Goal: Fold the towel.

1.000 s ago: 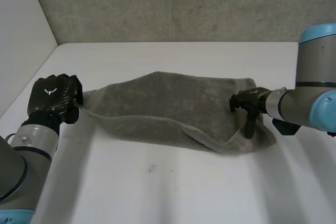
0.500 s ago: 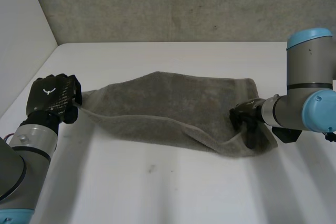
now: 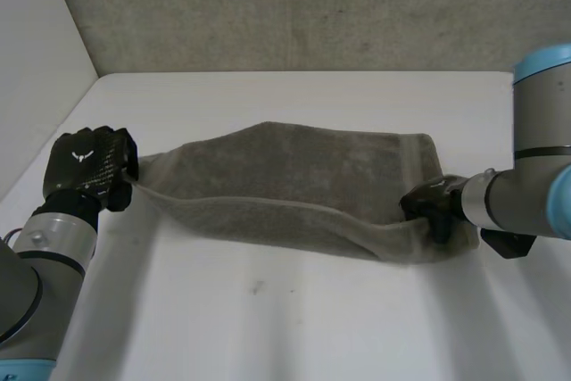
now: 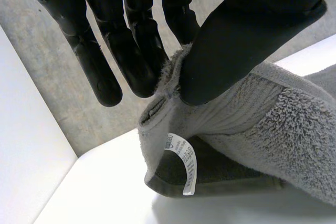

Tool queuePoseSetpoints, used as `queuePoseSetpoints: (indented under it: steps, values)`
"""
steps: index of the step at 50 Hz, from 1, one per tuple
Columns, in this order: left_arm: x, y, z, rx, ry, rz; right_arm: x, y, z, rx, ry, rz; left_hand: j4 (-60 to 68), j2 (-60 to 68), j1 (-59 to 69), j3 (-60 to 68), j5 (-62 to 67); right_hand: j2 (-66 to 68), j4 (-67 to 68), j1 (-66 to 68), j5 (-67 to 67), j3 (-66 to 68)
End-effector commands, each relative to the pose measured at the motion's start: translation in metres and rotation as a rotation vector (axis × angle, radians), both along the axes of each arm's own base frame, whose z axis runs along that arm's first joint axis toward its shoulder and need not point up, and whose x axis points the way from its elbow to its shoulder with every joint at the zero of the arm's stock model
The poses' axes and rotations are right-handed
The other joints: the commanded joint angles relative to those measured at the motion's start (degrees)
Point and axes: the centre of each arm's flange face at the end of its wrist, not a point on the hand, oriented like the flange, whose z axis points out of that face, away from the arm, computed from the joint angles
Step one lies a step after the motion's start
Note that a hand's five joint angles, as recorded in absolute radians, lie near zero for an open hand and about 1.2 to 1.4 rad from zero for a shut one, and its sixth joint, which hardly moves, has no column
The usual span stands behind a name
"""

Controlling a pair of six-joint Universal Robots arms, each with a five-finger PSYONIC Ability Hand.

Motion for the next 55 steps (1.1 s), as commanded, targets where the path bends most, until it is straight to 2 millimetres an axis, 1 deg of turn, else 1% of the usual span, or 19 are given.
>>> queuePoseSetpoints:
  steps: [1, 3, 4, 6, 7, 8, 9, 11, 16, 23, 28, 30, 32, 36, 40, 45, 47, 52, 55]
  values:
    - [0.003, 0.003, 0.031, -0.101, 0.028, 0.008, -0.02, 0.012, 0.053, -0.178, -0.034, -0.021, 10.18, 10.19, 11.25, 10.23, 11.23, 3.99, 3.36, 3.57, 2.99, 3.74]
    - [0.006, 0.005, 0.046, -0.148, 0.041, 0.015, -0.031, 0.021, 0.087, -0.32, -0.03, -0.024, 10.18, 10.19, 11.25, 10.23, 11.23, 3.99, 3.36, 3.57, 2.99, 3.74]
    - [0.008, 0.008, 0.059, -0.19, 0.05, 0.02, -0.031, 0.021, 0.087, -0.321, -0.03, -0.024, 10.18, 10.19, 11.25, 10.23, 11.23, 3.99, 3.36, 3.57, 2.99, 3.74]
    - [0.01, 0.012, 0.073, -0.232, 0.061, 0.022, -0.04, 0.038, 0.136, -0.505, -0.053, -0.032, 10.18, 10.19, 11.25, 10.23, 11.23, 3.99, 3.36, 3.57, 2.99, 3.74]
    - [0.01, 0.012, 0.074, -0.232, 0.061, 0.022, -0.04, 0.039, 0.137, -0.506, -0.054, -0.032, 10.18, 10.19, 11.25, 10.23, 11.23, 3.99, 3.36, 3.57, 2.99, 3.74]
    - [0.011, 0.017, 0.089, -0.267, 0.071, 0.022, -0.044, 0.051, 0.162, -0.601, -0.069, -0.039, 10.18, 10.19, 11.25, 10.23, 11.23, 3.99, 3.36, 3.57, 2.99, 3.74]
    - [0.012, 0.021, 0.102, -0.288, 0.076, 0.017, -0.044, 0.051, 0.163, -0.602, -0.069, -0.039, 10.18, 10.19, 11.25, 10.23, 11.23, 3.99, 3.36, 3.57, 2.99, 3.74]
    - [0.012, 0.026, 0.116, -0.299, 0.079, 0.011, -0.051, 0.075, 0.209, -0.777, -0.104, -0.044, 10.18, 10.19, 11.25, 10.23, 11.23, 3.99, 3.36, 3.57, 2.99, 3.74]
    - [0.014, 0.04, 0.149, -0.277, 0.071, -0.011, -0.053, 0.087, 0.241, -0.888, -0.127, -0.033, 10.18, 10.19, 11.25, 10.23, 11.23, 3.99, 3.36, 3.57, 2.99, 3.74]
    - [0.013, 0.044, 0.173, -0.204, 0.053, -0.029, -0.061, 0.083, 0.237, -0.845, -0.067, -0.05, 10.18, 10.19, 11.25, 10.23, 11.23, 3.99, 3.36, 3.57, 2.99, 3.74]
    - [0.002, 0.005, 0.148, -0.019, 0.0, -0.031, -0.06, 0.062, 0.203, -0.708, 0.019, -0.02, 10.18, 10.19, 11.25, 10.23, 11.23, 3.99, 3.36, 3.57, 2.99, 3.74]
    - [-0.002, -0.007, 0.139, 0.039, -0.02, -0.032, -0.057, 0.04, 0.179, -0.628, 0.054, 0.0, 10.18, 10.19, 11.25, 10.23, 11.23, 3.99, 3.36, 3.57, 2.99, 3.74]
    - [-0.005, -0.02, 0.129, 0.095, -0.045, -0.033, -0.055, 0.031, 0.171, -0.603, 0.059, 0.006, 10.18, 10.19, 11.25, 10.23, 11.23, 3.99, 3.36, 3.57, 2.99, 3.74]
    - [-0.021, -0.059, 0.101, 0.19, -0.145, -0.049, -0.05, 0.011, 0.165, -0.602, 0.059, 0.002, 10.18, 10.19, 11.25, 10.23, 11.23, 3.99, 3.36, 3.57, 2.99, 3.74]
    - [-0.038, -0.084, 0.101, 0.141, -0.193, -0.073, -0.028, -0.029, 0.169, -0.741, 0.033, 0.01, 10.18, 10.19, 11.25, 10.23, 11.23, 3.99, 3.36, 3.57, 2.99, 3.74]
    - [-0.049, -0.121, 0.137, -0.086, -0.152, -0.042, -0.012, -0.062, 0.211, -1.067, -0.081, -0.029, 10.18, 10.19, 11.25, 10.23, 11.23, 3.99, 3.36, 3.57, 2.99, 3.74]
    - [-0.054, -0.135, 0.175, -0.324, -0.071, -0.015, -0.011, -0.069, 0.223, -1.164, -0.136, -0.052, 10.18, 10.19, 11.25, 10.23, 11.23, 3.99, 3.36, 3.57, 2.99, 3.74]
    - [-0.052, -0.14, 0.212, -0.576, 0.069, 0.022, -0.013, -0.077, 0.24, -1.305, -0.29, -0.1, 10.18, 10.19, 11.25, 10.23, 11.23, 3.99, 3.36, 3.57, 2.99, 3.74]
    - [-0.049, -0.142, 0.2, -0.556, 0.11, 0.035, -0.014, -0.073, 0.228, -1.252, -0.322, -0.108, 10.18, 10.19, 11.25, 10.23, 11.23, 3.99, 3.36, 3.57, 2.99, 3.74]
